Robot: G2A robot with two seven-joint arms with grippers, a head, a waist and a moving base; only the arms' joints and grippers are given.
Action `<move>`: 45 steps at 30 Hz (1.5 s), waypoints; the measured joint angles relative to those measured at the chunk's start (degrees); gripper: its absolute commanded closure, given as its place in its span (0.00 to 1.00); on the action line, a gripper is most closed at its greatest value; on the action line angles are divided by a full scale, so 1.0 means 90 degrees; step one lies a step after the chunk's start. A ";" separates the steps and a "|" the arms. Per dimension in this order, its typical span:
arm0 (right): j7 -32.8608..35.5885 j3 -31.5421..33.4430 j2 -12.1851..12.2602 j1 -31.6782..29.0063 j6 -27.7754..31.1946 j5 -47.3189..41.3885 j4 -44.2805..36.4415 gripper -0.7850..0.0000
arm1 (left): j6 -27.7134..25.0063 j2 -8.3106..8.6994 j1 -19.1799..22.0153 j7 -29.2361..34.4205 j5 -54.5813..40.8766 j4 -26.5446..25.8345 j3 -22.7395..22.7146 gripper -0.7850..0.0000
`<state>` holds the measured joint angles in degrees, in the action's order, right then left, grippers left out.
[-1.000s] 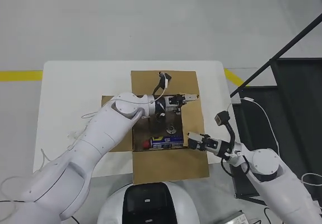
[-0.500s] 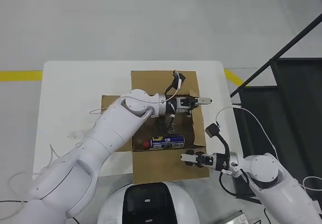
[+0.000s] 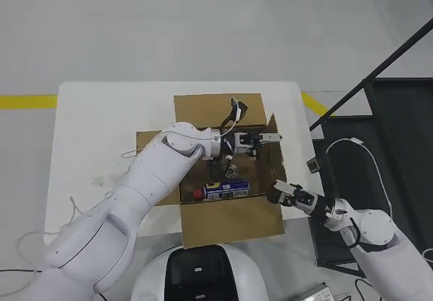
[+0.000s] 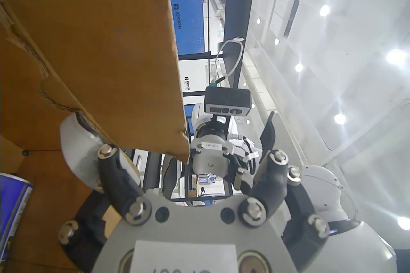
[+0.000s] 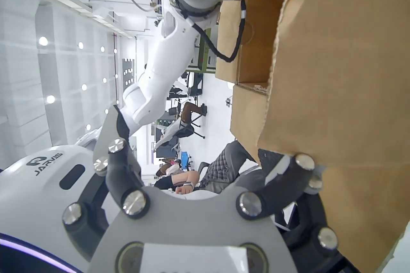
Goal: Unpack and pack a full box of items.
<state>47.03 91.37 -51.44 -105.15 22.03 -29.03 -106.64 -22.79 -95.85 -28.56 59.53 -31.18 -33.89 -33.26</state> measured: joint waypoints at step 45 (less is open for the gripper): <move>-0.3817 -0.0893 -0.0502 0.1280 -0.2120 0.3260 0.0755 0.00 | 0.0801 0.2389 -0.4362 -0.0439 0.1996 -0.5957 -0.5369 0.00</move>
<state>12.67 83.33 -55.96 -93.63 2.95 0.31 -99.85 -15.59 -74.34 -67.82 55.58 -13.22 -87.50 -81.58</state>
